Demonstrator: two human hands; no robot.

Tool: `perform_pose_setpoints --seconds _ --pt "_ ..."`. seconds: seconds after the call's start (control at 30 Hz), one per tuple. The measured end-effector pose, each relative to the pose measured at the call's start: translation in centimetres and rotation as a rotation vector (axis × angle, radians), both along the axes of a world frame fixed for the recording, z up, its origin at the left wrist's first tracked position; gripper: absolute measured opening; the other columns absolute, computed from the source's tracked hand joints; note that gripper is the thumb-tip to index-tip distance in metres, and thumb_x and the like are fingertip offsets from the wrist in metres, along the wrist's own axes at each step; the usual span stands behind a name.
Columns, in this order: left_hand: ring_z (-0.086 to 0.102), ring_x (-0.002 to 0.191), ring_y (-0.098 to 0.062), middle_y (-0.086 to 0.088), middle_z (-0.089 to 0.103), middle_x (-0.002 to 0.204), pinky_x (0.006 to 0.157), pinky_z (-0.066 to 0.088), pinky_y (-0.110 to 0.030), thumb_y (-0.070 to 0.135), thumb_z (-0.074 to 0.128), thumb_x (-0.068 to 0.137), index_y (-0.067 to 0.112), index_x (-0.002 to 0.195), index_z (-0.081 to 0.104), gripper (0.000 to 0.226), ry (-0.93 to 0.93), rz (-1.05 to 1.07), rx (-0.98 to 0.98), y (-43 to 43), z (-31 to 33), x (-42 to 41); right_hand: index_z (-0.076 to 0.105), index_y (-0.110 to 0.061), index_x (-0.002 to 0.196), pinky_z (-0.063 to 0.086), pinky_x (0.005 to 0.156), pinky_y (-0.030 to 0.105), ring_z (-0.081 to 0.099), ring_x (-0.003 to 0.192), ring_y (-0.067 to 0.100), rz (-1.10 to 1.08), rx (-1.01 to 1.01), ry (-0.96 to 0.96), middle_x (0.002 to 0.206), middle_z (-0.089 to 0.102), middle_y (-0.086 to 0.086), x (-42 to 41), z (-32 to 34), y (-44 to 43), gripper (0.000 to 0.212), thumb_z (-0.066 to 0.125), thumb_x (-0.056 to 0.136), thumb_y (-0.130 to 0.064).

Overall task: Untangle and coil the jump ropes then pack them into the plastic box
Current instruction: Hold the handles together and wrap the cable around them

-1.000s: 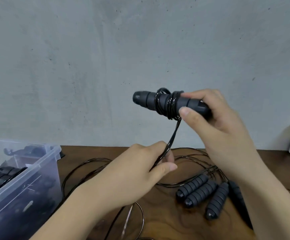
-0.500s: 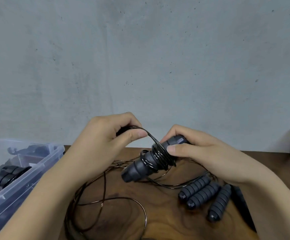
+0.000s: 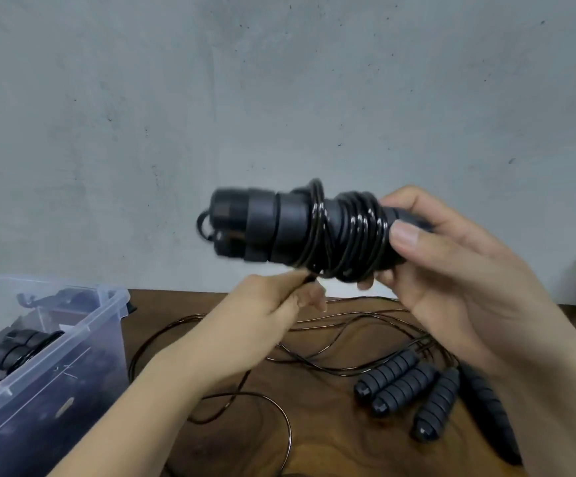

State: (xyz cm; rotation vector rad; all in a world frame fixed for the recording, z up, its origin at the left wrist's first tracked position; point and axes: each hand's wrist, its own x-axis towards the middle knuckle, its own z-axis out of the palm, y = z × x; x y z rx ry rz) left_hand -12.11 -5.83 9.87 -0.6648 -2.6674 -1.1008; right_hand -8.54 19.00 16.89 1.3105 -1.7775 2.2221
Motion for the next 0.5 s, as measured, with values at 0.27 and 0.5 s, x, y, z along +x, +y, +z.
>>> perform_pose_setpoints --seconds 0.27,0.5 --pt "0.053 0.064 -0.016 0.006 0.056 0.066 0.062 0.045 -0.03 0.049 0.049 0.108 0.032 0.097 0.055 0.021 0.16 -0.073 -0.189 2.2 1.3 2.3 0.072 -0.025 0.111 0.055 0.094 0.043 0.069 0.1 0.025 -0.59 0.117 0.147 0.112 0.07 0.01 -2.0 -1.0 -0.1 0.013 0.075 0.1 -0.032" --pt "0.058 0.07 -0.011 0.012 0.06 0.074 0.06 0.044 -0.028 0.054 0.047 0.105 0.035 0.093 0.058 0.025 0.259 -0.02 -0.201 0.3 3.9 3.6 0.068 -0.037 0.108 0.039 0.079 0.007 0.058 0.1 0.0 -0.929 0.586 0.284 0.113 0.056 -0.015 -3.1 -1.5 0.2 0.011 0.069 0.097 -0.037"
